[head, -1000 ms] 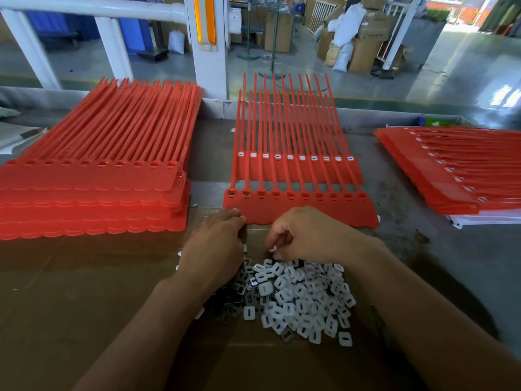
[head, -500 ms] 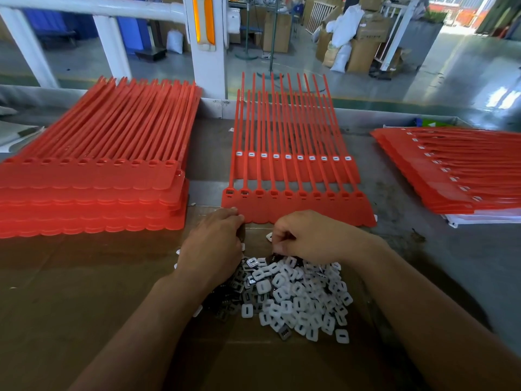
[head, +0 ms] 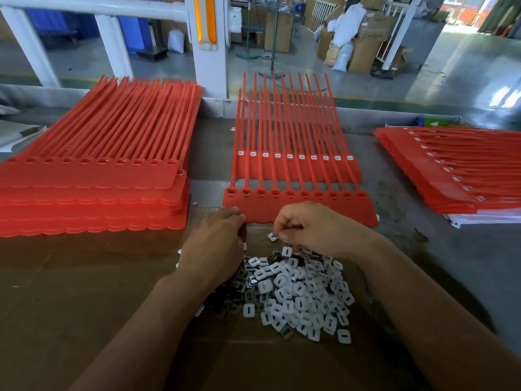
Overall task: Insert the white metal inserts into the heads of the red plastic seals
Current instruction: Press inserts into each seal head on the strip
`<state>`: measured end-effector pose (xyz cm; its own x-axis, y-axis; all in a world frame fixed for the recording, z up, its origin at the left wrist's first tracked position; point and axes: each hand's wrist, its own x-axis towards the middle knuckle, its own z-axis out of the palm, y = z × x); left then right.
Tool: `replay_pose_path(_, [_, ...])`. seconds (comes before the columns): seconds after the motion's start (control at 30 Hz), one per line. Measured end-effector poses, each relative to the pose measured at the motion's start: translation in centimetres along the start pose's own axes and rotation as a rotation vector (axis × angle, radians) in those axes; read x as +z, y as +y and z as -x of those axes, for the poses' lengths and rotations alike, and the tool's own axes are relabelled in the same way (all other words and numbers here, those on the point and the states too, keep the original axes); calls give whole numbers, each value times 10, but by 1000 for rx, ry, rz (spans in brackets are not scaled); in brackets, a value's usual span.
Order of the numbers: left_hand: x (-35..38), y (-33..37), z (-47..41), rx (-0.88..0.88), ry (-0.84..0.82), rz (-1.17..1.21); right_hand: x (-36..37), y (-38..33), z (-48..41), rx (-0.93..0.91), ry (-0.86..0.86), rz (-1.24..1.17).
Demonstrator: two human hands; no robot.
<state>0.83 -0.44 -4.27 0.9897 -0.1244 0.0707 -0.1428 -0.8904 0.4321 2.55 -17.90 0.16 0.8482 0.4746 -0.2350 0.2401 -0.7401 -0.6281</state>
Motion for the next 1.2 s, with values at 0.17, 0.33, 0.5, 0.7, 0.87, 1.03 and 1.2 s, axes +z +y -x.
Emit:
replay_pose_path(0.17, [0, 0, -1, 1, -3, -14, 0, 4, -1, 7, -22, -41])
replay_pose_path(0.33, [0, 0, -1, -6, -6, -8, -1, 4, -1, -31, 20, -55])
replay_pose_path(0.5, [-1, 1, 0, -4, -4, -10, 0, 5, -3, -24, 67, -161])
replay_pose_path(0.7, [-1, 1, 0, 14, 16, -4, -6, 3, -19, -16, 160, -215])
replay_pose_path(0.87, [-1, 1, 1, 19, 18, -12, -6, 3, -52, -17, 331, -192])
replay_pose_path(1.03, [-2, 1, 2, 27, 23, -6, -3, 8, -80, 12, 425, -142])
replay_pose_path(1.2, [-1, 0, 2, 37, 32, -10, -1, 13, -92, 65, 447, -151])
